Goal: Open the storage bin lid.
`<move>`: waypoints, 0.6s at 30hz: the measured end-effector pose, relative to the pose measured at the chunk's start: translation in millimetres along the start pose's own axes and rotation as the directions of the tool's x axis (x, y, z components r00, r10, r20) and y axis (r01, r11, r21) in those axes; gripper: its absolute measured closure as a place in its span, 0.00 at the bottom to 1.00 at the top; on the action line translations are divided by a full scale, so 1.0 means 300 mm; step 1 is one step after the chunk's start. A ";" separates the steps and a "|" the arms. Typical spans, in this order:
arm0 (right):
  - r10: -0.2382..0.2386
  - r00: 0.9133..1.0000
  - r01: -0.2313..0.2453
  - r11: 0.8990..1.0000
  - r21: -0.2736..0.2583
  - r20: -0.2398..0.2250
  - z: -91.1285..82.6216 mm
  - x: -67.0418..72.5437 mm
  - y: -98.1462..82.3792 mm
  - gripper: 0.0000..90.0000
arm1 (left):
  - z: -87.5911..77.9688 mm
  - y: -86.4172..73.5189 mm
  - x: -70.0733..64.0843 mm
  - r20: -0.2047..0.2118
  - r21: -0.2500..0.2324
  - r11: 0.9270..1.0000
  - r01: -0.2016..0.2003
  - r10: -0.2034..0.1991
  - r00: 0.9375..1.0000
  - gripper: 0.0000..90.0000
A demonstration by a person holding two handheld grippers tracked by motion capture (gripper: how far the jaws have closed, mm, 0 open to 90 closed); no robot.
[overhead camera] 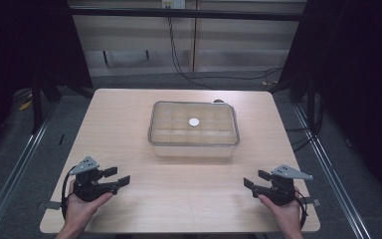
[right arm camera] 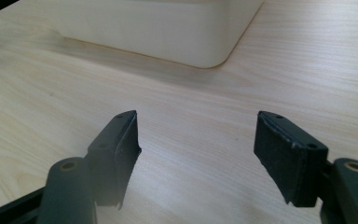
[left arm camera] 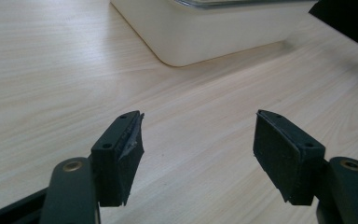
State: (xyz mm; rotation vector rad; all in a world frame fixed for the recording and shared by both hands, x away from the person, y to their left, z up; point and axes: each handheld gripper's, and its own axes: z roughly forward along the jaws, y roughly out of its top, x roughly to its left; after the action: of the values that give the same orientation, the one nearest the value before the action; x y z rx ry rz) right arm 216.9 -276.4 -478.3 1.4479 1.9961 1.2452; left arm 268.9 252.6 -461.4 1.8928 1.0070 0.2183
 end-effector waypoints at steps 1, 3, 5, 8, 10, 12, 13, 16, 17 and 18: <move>0.008 1.000 -0.008 1.000 -0.001 -0.009 -0.002 -0.004 0.001 0.34 | 0.002 0.002 -0.002 0.020 0.011 1.000 -0.001 0.000 1.000 0.36; 0.004 1.000 -0.004 1.000 0.007 -0.011 -0.003 -0.007 0.000 0.34 | 0.001 0.005 -0.012 0.017 0.016 1.000 -0.017 0.017 1.000 0.37; 0.000 1.000 0.000 1.000 0.021 -0.019 -0.002 -0.005 -0.001 0.34 | 0.001 0.006 -0.020 0.018 0.013 1.000 -0.026 0.026 1.000 0.37; -0.013 0.999 0.015 0.999 0.046 -0.047 -0.001 0.006 0.002 0.36 | 0.006 0.005 -0.016 0.023 0.012 1.000 -0.016 0.016 1.000 0.37; -0.025 0.998 0.028 0.999 0.042 -0.057 -0.003 0.015 0.005 0.36 | 0.012 0.007 -0.011 0.029 0.002 1.000 -0.011 0.011 1.000 0.35; -0.028 0.998 0.031 0.999 0.033 -0.065 -0.006 0.021 0.010 0.36 | 0.018 0.010 -0.011 0.026 -0.033 0.999 -0.002 0.003 1.000 0.30; -0.030 0.997 0.032 0.999 0.027 -0.068 -0.008 0.022 0.012 0.36 | 0.023 0.013 -0.011 0.040 -0.041 0.999 0.005 -0.003 0.999 0.30; -0.034 0.996 0.035 0.999 0.014 -0.081 -0.011 0.024 0.019 0.36 | 0.037 0.019 -0.024 0.059 -0.047 0.999 -0.009 0.011 0.998 0.28; -0.033 0.996 0.034 0.999 0.012 -0.088 -0.012 0.022 0.022 0.34 | 0.042 0.019 -0.029 0.067 -0.042 0.999 -0.018 0.020 0.998 0.30; -0.035 0.996 0.036 0.999 0.010 -0.086 -0.014 0.022 0.026 0.33 | 0.047 0.020 -0.036 0.075 -0.034 0.999 -0.030 0.033 0.997 0.31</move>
State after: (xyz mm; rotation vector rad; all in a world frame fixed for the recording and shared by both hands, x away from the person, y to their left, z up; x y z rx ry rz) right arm 215.6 -271.6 -468.4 1.3798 2.0783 1.3037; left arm 272.9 234.2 -461.4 1.8746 0.9186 0.1793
